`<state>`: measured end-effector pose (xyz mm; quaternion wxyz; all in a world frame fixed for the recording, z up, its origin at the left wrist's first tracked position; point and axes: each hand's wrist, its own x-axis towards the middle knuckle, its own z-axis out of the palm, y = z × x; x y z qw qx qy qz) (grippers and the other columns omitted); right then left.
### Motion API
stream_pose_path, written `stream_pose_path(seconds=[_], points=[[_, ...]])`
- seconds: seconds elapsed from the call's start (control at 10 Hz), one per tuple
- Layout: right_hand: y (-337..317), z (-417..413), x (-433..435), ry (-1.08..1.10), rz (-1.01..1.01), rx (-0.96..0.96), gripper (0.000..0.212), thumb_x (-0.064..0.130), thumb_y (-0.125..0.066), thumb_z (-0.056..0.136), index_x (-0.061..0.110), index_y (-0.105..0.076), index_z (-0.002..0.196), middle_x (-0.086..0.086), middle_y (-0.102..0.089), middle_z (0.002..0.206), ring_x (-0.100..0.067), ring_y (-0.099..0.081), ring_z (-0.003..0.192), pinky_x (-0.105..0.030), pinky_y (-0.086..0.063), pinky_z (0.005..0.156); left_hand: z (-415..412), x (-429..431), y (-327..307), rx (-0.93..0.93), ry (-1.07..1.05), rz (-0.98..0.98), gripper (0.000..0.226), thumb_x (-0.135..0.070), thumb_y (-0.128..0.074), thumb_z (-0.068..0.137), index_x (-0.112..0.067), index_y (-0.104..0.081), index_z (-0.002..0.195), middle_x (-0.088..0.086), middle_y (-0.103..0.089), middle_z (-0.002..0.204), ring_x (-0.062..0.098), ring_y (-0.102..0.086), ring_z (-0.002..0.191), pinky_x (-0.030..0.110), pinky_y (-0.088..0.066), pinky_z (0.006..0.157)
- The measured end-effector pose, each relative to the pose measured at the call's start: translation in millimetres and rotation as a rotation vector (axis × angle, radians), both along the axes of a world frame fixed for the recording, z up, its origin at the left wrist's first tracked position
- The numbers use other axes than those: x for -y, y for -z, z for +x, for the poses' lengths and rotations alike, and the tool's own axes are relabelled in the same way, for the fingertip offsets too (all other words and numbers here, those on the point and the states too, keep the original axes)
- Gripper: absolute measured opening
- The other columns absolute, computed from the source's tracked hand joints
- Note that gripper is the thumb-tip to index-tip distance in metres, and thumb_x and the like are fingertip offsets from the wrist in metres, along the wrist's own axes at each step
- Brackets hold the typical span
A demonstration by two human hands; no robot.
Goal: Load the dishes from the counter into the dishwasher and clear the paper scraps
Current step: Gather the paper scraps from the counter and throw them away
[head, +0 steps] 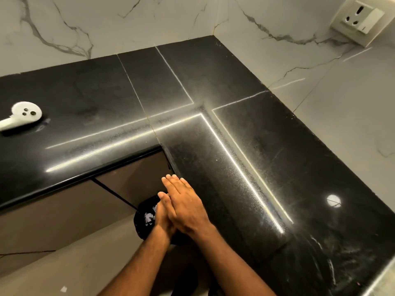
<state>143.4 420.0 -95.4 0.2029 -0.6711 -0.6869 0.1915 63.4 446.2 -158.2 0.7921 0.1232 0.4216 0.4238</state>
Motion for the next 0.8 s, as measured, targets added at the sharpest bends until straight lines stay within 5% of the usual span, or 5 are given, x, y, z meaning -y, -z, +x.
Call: stream_pose_path(seconds=[0.1,0.3,0.5,0.7,0.8], points=[[4,-1,-24,-0.072,0.035,0.079,0.058,0.046,-0.028,0.111,0.012,-0.045,0.154,-0.007,-0.044,0.16,-0.017,-0.031,0.153,-0.033,-0.014,0.128,-8,-13,13,-0.165,0.0,0.066,0.042,-0.055,-0.052,0.097,-0.031,-0.074,0.123,-0.007,-0.069,0.13,0.011,-0.061,0.126,0.028,-0.039,0.116],[13,-1,-40,-0.2,0.143,0.286,0.04,0.037,-0.046,0.108,0.011,-0.07,0.128,-0.012,-0.068,0.133,-0.026,-0.059,0.13,-0.038,-0.031,0.121,-43,-41,57,-0.168,0.031,-0.22,0.036,-0.028,-0.046,0.104,-0.011,-0.067,0.128,0.015,-0.068,0.129,0.025,-0.064,0.121,0.041,-0.058,0.089],[20,-2,-39,-0.166,0.167,0.325,0.043,0.039,-0.039,0.11,0.014,-0.072,0.123,-0.009,-0.068,0.134,-0.021,-0.058,0.131,-0.034,-0.026,0.124,-58,-55,77,-0.432,0.03,-0.272,0.02,-0.009,-0.052,0.101,-0.003,-0.07,0.095,0.011,-0.072,0.085,0.013,-0.071,0.058,0.026,-0.057,0.05],[28,-3,-41,-0.138,0.194,0.266,0.047,0.041,-0.036,0.111,0.014,-0.073,0.12,-0.008,-0.069,0.132,-0.02,-0.059,0.13,-0.036,-0.029,0.122,-74,-60,151,-0.388,0.001,-0.24,0.031,-0.017,-0.056,0.102,-0.001,-0.066,0.126,0.019,-0.067,0.129,0.027,-0.065,0.117,0.043,-0.049,0.105],[18,0,-42,-0.143,0.22,0.261,0.046,0.04,-0.038,0.111,0.013,-0.074,0.118,-0.009,-0.069,0.131,-0.022,-0.06,0.129,-0.038,-0.032,0.121,-77,-62,161,-0.305,0.081,-0.201,0.033,-0.023,-0.052,0.103,-0.006,-0.061,0.13,0.014,-0.067,0.127,0.027,-0.066,0.113,0.045,-0.05,0.105]])
